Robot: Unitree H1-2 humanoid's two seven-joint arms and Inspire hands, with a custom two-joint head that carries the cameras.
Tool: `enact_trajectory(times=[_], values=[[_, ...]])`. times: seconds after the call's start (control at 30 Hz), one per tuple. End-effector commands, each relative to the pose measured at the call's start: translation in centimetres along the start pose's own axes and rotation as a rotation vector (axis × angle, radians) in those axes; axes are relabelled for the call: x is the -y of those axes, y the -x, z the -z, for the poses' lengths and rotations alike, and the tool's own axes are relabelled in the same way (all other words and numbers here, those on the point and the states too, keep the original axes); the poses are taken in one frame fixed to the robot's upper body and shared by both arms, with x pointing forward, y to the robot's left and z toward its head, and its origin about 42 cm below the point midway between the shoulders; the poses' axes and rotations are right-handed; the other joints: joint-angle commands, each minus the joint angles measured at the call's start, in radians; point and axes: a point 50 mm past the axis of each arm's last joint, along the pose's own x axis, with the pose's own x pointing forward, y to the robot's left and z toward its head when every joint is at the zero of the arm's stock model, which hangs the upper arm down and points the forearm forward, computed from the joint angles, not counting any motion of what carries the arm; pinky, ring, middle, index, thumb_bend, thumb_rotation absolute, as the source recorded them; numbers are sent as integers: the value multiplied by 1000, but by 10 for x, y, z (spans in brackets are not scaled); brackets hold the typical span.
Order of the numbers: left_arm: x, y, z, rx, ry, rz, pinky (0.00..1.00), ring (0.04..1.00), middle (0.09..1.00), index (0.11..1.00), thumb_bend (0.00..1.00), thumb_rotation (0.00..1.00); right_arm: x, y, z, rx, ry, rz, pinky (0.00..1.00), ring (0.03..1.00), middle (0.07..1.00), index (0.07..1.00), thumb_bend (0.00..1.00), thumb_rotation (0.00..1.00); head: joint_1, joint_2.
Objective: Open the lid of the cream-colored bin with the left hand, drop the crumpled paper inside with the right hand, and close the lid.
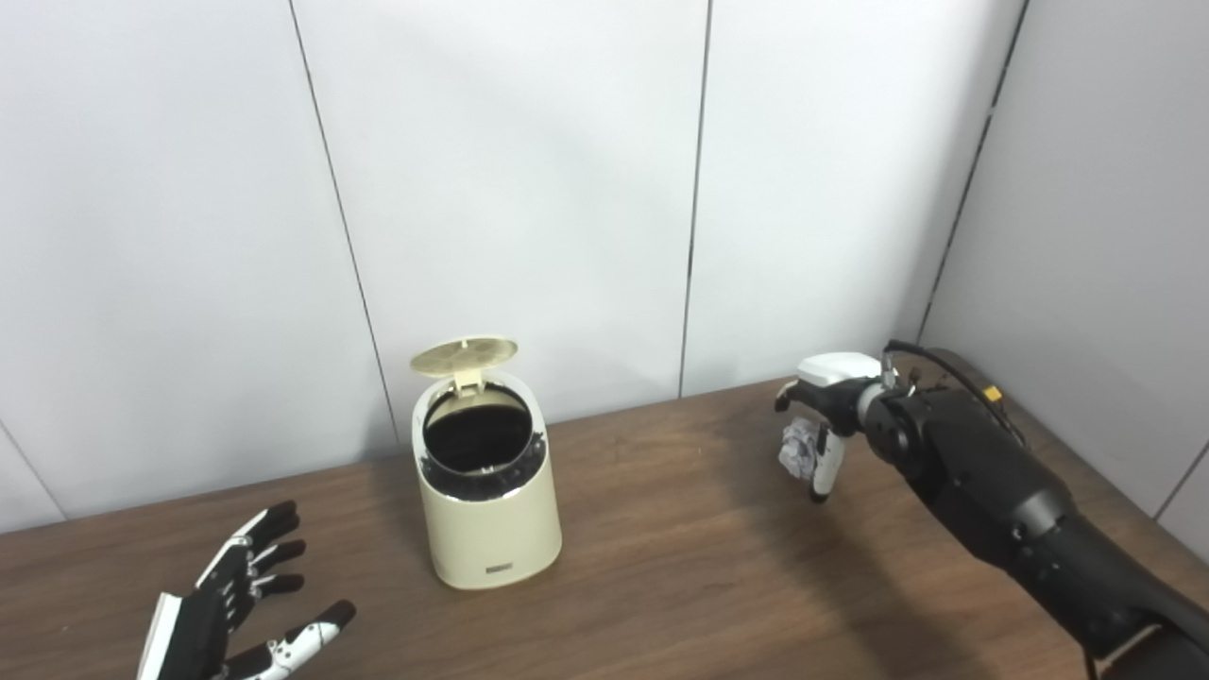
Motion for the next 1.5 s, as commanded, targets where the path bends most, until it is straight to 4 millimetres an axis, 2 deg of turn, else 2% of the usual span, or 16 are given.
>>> enact_trajectory(times=[0.0, 0.27, 0.47, 0.67, 0.77, 0.87, 1.03, 1.07, 1.1, 1.13, 1.23, 1.47], values=[[-4, -9, -18, 73, -2, -3, 684, 802, 865, 894, 679, 24, 38, 3, 3, 14, -28, 123, 678, 859, 924, 860, 878, 145, -1, 1], [-5, -6, -19, 71, 10, 7, 721, 813, 874, 902, 654, 30, 30, -3, 5, 40, -66, 130, 629, 786, 877, 836, 863, 137, 1, 12], [-7, -6, -19, 73, -2, 4, 717, 809, 872, 899, 659, 40, 26, -4, 4, 33, -97, 102, 674, 787, 851, 783, 829, 102, 0, 21], [-8, -6, -19, 67, -9, 5, 714, 806, 869, 895, 662, 42, 25, -2, 4, 42, -110, 92, 728, 801, 840, 785, 807, 86, -2, 28], [-8, -6, -18, 71, -2, 6, 694, 807, 871, 894, 660, 26, 23, -3, 4, 48, -109, 79, 713, 814, 856, 791, 810, 92, -2, 28], [-9, -6, -18, 70, -9, 3, 716, 809, 872, 893, 660, 25, 20, -4, 3, 48, -105, 61, 729, 826, 846, 771, 825, 88, -1, 32], [-10, -6, -20, 68, -19, 2, 705, 801, 866, 891, 652, 38, 16, -3, 5, 73, -89, 47, 671, 685, 711, 674, 772, 16, -1, 38], [-10, -6, -19, 68, -18, 2, 702, 799, 866, 891, 650, 40, 16, -4, 6, 81, -91, 51, 660, 659, 681, 586, 648, 69, -1, 38], [-10, -6, -19, 69, -19, 3, 697, 800, 867, 892, 647, 34, 15, -3, 6, 89, -94, 57, 626, 612, 597, 534, 589, 35, 2, 42], [-10, -6, -19, 68, -22, 2, 684, 798, 868, 892, 647, 30, 15, -3, 7, 96, -97, 63, 553, 513, 532, 516, 548, 14, 2, 42], [-10, -6, -20, 66, -28, 3, 675, 791, 868, 891, 655, 55, 14, -3, 8, 103, -99, 91, 504, 470, 480, 498, 524, 1, 3, 45], [-9, -6, -19, 66, -24, 6, 673, 793, 867, 888, 650, 20, 16, -1, 8, 112, -87, 142, 377, 395, 456, 531, 516, 0, 6, 47]])
